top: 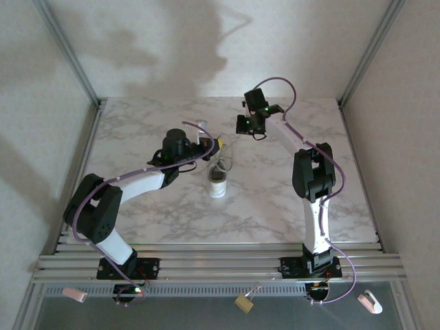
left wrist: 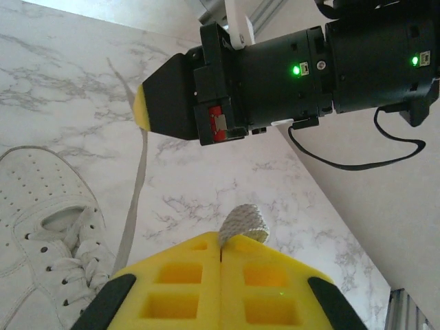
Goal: Tie the shoes
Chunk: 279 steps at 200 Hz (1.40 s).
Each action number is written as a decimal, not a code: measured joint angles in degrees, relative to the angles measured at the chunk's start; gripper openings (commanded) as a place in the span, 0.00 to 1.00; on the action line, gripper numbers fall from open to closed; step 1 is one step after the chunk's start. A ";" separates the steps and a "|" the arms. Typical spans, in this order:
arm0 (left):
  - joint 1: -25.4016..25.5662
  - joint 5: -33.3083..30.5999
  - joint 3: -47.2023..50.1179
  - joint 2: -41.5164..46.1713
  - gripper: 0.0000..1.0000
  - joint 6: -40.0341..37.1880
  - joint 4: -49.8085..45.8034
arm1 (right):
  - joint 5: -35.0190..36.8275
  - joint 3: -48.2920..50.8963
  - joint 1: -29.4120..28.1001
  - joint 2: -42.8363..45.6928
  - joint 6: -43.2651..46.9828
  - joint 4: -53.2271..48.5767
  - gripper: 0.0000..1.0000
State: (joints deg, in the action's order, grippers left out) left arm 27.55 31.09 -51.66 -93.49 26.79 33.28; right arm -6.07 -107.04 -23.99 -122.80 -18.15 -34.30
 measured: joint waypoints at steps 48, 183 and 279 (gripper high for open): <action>-1.16 2.21 1.16 -0.02 0.00 1.51 2.45 | -7.50 7.26 -1.81 0.44 4.04 5.20 0.00; -1.51 2.89 1.16 -0.90 0.00 3.30 5.62 | -1.42 32.09 -1.84 12.90 -1.92 10.62 0.00; -1.53 3.74 1.16 -2.25 0.00 3.50 5.79 | -3.17 44.13 -5.97 20.15 -6.38 15.26 0.00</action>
State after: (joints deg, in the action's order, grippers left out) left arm 26.02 34.83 -50.50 -95.74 30.28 39.07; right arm -9.23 -62.92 -29.95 -102.65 -24.53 -19.05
